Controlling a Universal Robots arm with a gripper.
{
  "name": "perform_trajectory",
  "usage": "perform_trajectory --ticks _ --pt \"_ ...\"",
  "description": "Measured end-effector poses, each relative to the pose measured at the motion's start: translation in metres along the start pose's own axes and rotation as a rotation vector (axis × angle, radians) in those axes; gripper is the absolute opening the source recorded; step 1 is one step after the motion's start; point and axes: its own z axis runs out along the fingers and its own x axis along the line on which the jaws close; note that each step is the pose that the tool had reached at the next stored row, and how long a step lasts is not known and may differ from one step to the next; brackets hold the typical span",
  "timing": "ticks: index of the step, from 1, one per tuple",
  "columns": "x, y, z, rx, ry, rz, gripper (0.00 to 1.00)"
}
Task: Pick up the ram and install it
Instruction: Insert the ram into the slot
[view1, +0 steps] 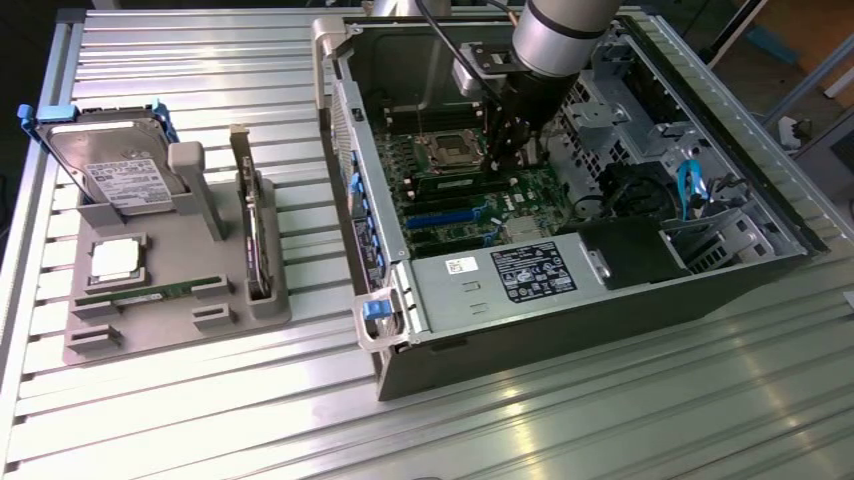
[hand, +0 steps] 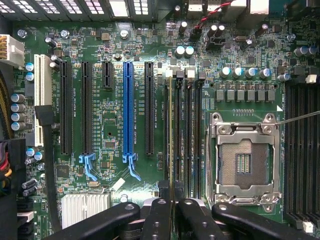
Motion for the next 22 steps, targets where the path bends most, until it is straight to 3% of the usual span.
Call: perform_trajectory --ticks 22 --pt "-0.0001 0.0001 -0.0031 0.0002 -0.0003 0.003 0.12"
